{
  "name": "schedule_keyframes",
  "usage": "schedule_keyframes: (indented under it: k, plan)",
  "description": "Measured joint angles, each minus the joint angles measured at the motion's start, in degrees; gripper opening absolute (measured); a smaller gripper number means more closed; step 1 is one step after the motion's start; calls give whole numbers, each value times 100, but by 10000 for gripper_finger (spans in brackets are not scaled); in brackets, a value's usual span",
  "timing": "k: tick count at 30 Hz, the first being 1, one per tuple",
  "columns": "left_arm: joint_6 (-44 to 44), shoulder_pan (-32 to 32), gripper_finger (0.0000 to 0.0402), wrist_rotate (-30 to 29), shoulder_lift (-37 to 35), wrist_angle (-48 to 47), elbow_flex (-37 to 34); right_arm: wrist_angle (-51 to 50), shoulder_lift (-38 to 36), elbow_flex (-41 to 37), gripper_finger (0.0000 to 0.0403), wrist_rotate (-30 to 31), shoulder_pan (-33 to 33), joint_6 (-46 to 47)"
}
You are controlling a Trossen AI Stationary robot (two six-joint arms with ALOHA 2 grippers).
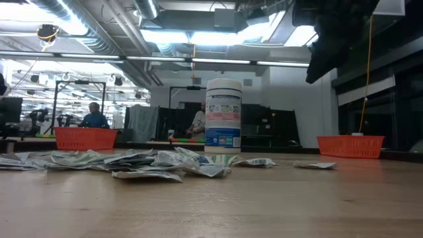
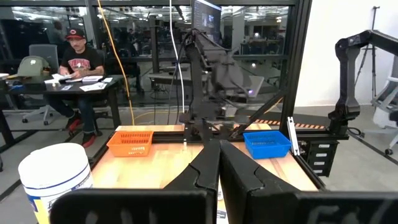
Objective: Pick & Place First Aid Supplies
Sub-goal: Put the gray towelette pack into the right orange bin
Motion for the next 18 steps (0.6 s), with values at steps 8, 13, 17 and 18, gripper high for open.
schedule_keyframes:
  k: [8, 13, 17, 18]
  plan:
    - [-2, 2, 4, 0, 1, 1, 0, 596, 651, 0, 161, 6, 725, -171]
    - [-2, 0, 4, 2, 0, 2, 0, 610, 997, 0, 161, 298, 1049, -150]
    - [-1, 0, 4, 2, 0, 1, 1, 607, 1263, 0, 161, 565, 1191, -176]
    - [-2, 0, 4, 0, 0, 2, 0, 606, 1330, 0, 161, 600, 1213, -186]
